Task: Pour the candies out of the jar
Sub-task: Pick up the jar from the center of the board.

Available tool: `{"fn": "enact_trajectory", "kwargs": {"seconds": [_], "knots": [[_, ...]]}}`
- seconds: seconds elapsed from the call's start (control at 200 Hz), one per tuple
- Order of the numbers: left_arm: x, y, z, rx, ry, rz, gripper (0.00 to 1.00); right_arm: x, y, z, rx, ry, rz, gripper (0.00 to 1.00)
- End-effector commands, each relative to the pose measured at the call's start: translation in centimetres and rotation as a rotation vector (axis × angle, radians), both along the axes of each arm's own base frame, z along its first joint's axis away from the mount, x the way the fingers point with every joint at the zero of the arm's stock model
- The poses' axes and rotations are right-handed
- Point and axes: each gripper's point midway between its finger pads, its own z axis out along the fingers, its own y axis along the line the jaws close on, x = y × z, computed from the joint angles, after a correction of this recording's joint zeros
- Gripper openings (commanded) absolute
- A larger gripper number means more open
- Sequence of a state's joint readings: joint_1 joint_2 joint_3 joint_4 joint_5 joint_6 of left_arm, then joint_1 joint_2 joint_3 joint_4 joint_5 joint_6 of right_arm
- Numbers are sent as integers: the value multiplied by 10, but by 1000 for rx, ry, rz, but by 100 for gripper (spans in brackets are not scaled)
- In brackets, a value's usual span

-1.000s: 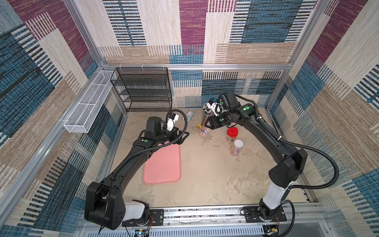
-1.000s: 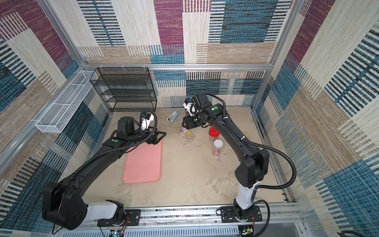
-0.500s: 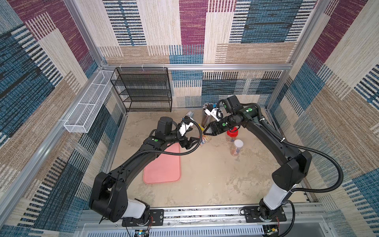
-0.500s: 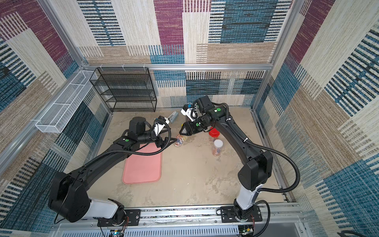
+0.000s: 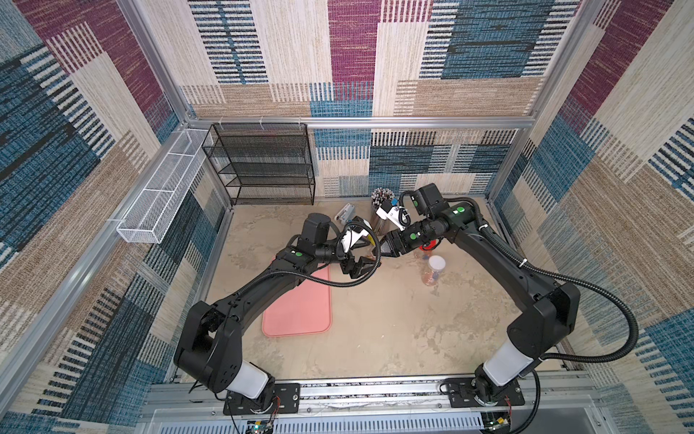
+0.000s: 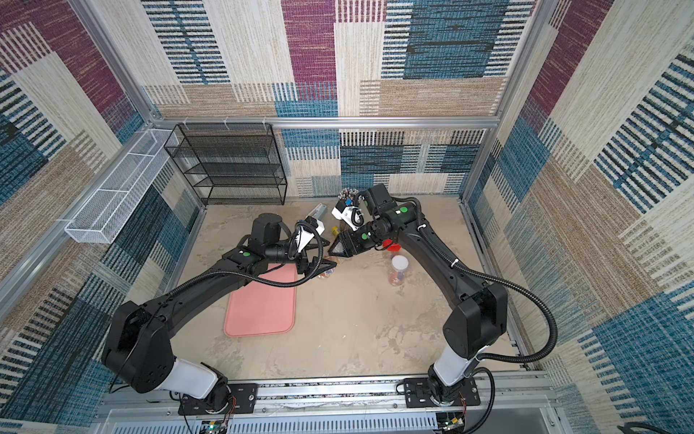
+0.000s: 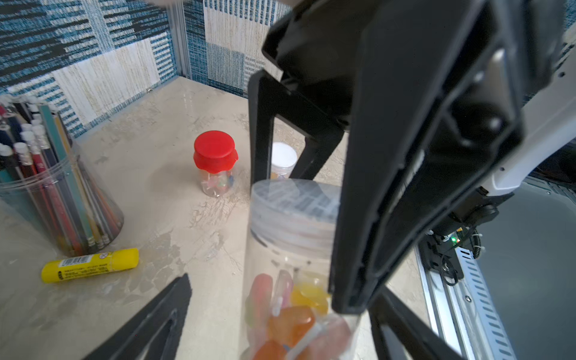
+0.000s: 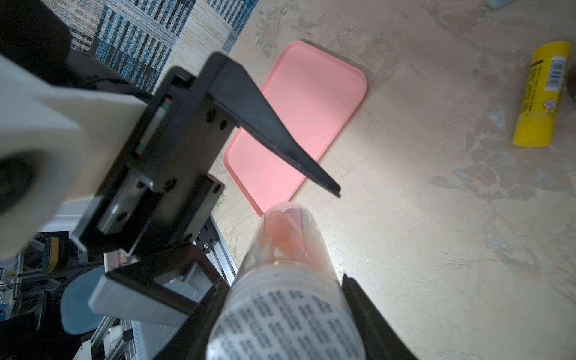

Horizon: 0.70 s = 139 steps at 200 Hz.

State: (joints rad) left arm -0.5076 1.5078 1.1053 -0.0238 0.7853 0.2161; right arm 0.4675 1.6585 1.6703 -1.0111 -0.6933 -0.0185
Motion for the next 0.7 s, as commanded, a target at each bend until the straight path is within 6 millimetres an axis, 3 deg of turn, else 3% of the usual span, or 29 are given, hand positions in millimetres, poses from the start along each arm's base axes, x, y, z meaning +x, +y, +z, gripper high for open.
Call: {"fn": "enact_trajectory", "kwargs": {"seconds": [0.0, 0.24, 0.691], "knots": [[-5, 1, -8, 16, -5, -16, 90, 0, 3, 11, 35, -24, 26, 35], [-3, 7, -25, 56, -18, 22, 88, 0, 1, 10, 35, -16, 29, 35], [10, 7, -17, 46, -69, 72, 81, -5, 2, 7, 57, 7, 38, 35]]}}
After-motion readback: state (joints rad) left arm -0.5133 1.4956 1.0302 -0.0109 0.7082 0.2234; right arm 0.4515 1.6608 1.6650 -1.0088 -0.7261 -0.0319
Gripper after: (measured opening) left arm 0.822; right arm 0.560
